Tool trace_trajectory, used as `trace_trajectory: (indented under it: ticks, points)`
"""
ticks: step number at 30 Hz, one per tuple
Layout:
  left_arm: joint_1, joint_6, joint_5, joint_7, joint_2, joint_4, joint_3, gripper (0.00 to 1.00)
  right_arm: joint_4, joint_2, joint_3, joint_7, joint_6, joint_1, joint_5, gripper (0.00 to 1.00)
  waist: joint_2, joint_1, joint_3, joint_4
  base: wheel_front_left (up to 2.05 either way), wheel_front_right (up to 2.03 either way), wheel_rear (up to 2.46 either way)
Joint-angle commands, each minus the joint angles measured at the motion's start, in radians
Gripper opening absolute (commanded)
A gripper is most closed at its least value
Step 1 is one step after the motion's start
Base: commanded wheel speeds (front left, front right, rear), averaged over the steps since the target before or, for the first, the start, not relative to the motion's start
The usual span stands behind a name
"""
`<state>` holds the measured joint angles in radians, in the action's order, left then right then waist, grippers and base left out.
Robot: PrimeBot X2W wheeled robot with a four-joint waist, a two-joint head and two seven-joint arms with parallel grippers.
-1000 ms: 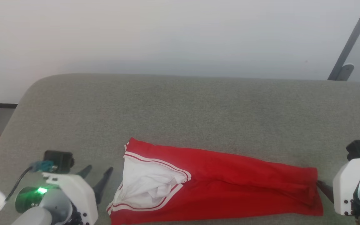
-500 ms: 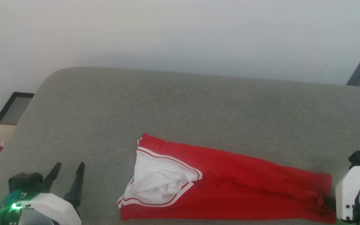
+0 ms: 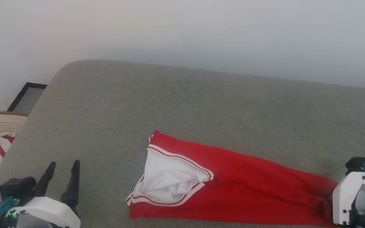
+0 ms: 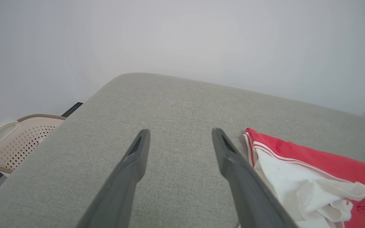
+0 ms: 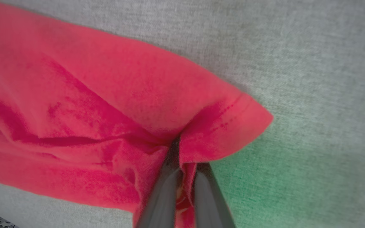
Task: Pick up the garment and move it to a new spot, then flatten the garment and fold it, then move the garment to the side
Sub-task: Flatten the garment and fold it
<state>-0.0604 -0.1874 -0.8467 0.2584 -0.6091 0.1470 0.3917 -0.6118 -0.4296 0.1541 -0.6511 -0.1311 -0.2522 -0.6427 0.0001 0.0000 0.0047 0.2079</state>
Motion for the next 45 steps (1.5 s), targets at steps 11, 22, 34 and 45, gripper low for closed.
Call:
trace_trajectory:
  ticks: [11,22,34,45]
  points:
    - [0.031,0.012,0.034,0.007,0.023,-0.010,-0.045,1.00,-0.028,-0.092,0.074,0.101,0.002,-0.041,-0.065,0.00,-0.0001,0.0000,0.019,-0.020,0.00,0.00,0.00]
    - [0.012,0.018,0.052,0.007,0.040,-0.010,-0.061,1.00,-0.133,-0.228,0.024,0.184,0.002,-0.115,-0.026,0.00,-0.0001,0.0000,0.046,-0.079,0.00,0.00,0.00]
    - [0.000,0.032,0.061,0.007,0.054,0.004,-0.062,1.00,-0.009,-0.222,0.107,0.208,0.001,-0.126,-0.066,0.00,-0.0001,0.0000,0.041,-0.115,0.00,0.00,0.00]
    - [-0.006,0.040,0.068,0.002,0.052,0.005,-0.049,1.00,0.326,-0.161,0.231,0.132,0.001,-0.071,-0.156,0.00,-0.0001,0.0000,0.022,-0.087,0.00,0.00,0.00]
